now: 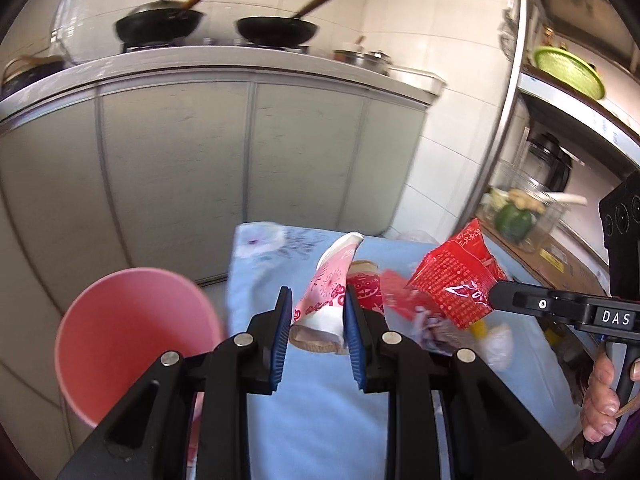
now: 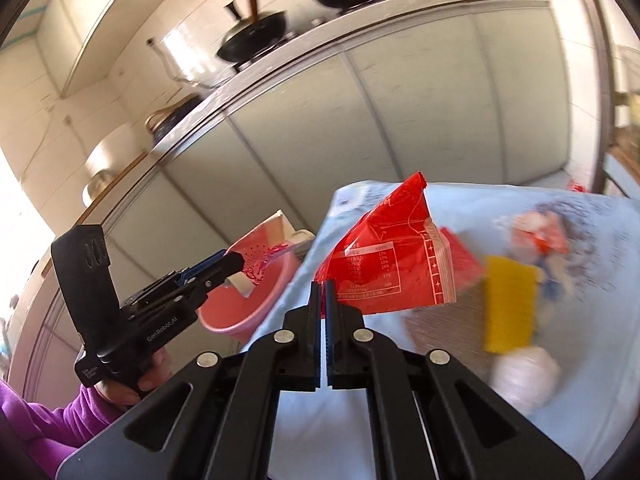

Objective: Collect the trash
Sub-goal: 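Carry the cup and bag over the pink bucket and open both tools, then move both open tools back to the trash pile on the table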

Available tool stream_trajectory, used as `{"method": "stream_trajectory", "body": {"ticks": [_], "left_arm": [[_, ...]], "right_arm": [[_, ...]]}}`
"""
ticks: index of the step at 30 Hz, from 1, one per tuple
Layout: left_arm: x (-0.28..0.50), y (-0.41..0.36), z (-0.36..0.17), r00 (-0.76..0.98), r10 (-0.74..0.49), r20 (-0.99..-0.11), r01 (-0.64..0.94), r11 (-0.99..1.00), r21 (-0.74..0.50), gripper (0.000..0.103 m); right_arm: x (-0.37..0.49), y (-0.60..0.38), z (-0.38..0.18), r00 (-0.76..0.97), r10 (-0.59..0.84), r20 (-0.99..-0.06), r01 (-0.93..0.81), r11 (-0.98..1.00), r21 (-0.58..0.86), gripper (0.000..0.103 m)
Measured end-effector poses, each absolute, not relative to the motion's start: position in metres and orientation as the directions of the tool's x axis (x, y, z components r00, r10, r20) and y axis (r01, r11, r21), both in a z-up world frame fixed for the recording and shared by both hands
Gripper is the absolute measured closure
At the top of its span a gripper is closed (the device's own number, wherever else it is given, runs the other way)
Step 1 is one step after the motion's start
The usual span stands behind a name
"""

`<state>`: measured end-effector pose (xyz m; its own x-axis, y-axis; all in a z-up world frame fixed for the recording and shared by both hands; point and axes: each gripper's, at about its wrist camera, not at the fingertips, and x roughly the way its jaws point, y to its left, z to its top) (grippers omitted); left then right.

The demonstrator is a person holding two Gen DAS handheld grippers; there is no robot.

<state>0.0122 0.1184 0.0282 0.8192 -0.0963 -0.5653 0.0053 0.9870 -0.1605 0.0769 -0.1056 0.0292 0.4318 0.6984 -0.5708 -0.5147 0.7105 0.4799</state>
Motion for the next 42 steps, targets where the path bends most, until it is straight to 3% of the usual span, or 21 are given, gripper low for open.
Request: {"method": "stream_trajectory", "body": {"ticks": [12, 31, 37, 40, 42], "left_arm": [[-0.024, 0.221, -0.007, 0.757, 0.164, -0.632, -0.292, 0.951, -0.103, 0.078], [-0.018, 0.256, -0.059, 0.617, 0.229, -0.753, -0.402, 0.914, -0.052, 0.077], [-0.017, 0.257, -0.062, 0.597, 0.228, -0.770, -0.419, 0.906, -0.057, 0.072], [-0.019, 0.258, -0.062, 0.596, 0.221, -0.772, -0.424, 0.903, -0.069, 0.072], [-0.020, 0.257, -0.062, 0.598, 0.220, -0.771, -0.425, 0.902, -0.073, 0.072]], "right_arm": [[0.095, 0.046, 0.023, 0.195, 0.767, -0.612, -0.680, 0.555, 0.479, 0.101], [0.103, 0.139, -0.039, 0.059, 0.661, -0.749, -0.693, 0.566, 0.445, 0.101], [0.105, 0.138, -0.048, 0.034, 0.640, -0.767, -0.680, 0.577, 0.452, 0.100], [0.106, 0.132, -0.050, 0.024, 0.648, -0.761, -0.671, 0.575, 0.468, 0.088], [0.107, 0.129, -0.049, 0.026, 0.659, -0.752, -0.667, 0.571, 0.478, 0.072]]}}
